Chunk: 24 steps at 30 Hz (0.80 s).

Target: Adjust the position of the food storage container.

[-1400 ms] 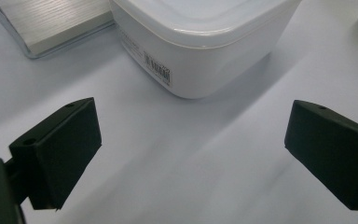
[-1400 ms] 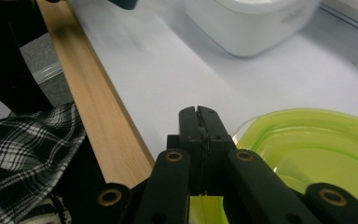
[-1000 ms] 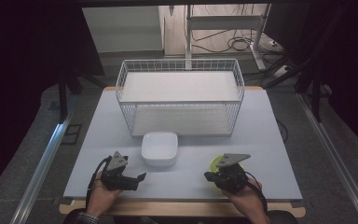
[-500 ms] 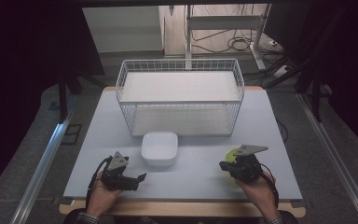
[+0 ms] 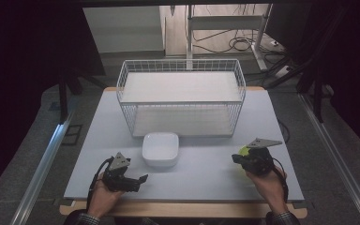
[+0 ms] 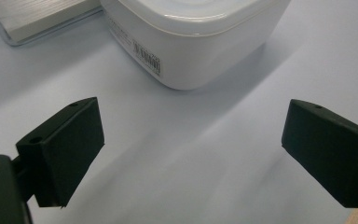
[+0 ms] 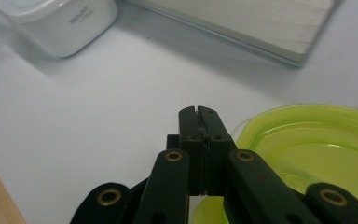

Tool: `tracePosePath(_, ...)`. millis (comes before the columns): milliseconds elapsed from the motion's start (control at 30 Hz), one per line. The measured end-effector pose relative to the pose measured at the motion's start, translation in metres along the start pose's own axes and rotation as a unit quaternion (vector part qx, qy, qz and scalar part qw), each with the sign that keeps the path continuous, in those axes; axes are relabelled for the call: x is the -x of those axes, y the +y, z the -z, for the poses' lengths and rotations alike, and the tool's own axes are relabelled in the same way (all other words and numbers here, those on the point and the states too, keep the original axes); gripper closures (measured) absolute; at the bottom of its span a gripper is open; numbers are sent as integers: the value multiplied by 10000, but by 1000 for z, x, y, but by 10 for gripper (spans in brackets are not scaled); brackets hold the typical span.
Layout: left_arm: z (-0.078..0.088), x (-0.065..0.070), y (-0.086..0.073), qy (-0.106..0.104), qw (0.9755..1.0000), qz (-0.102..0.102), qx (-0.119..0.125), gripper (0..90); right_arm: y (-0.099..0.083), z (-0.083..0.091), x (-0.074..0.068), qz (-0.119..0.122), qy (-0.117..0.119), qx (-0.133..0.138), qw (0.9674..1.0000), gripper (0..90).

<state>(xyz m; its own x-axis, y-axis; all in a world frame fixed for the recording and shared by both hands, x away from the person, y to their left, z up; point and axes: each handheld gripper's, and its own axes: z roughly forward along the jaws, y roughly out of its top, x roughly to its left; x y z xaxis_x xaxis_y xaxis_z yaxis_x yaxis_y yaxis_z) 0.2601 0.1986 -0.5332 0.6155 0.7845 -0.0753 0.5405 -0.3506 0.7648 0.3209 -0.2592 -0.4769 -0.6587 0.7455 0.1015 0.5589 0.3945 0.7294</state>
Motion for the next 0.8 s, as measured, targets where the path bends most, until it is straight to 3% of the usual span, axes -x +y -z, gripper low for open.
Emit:
tracePosePath(167,0,-1,0,-55,10000,73,-17,53,-3,5,11,-165,-154,50,9997,892)
tracePosePath(333,2,-2,3,-71,9999,126,-61,43,-1,6,6,-107,-160,84,9998,884)
tracePosePath(367,5,-3,5,-75,9998,206,-10,57,2,5,0,-2,-124,94,9999,879)
tracePosePath(500,10,-9,9,0,9996,280,50,147,7,2,-11,222,-20,48,9997,877)
tracePosePath(600,9,-17,13,-11,9992,376,101,242,9,-2,-18,426,-112,26,9990,862)
tracePosePath(800,-1,-33,23,149,9990,405,148,420,13,-9,-21,376,210,99,9990,893)
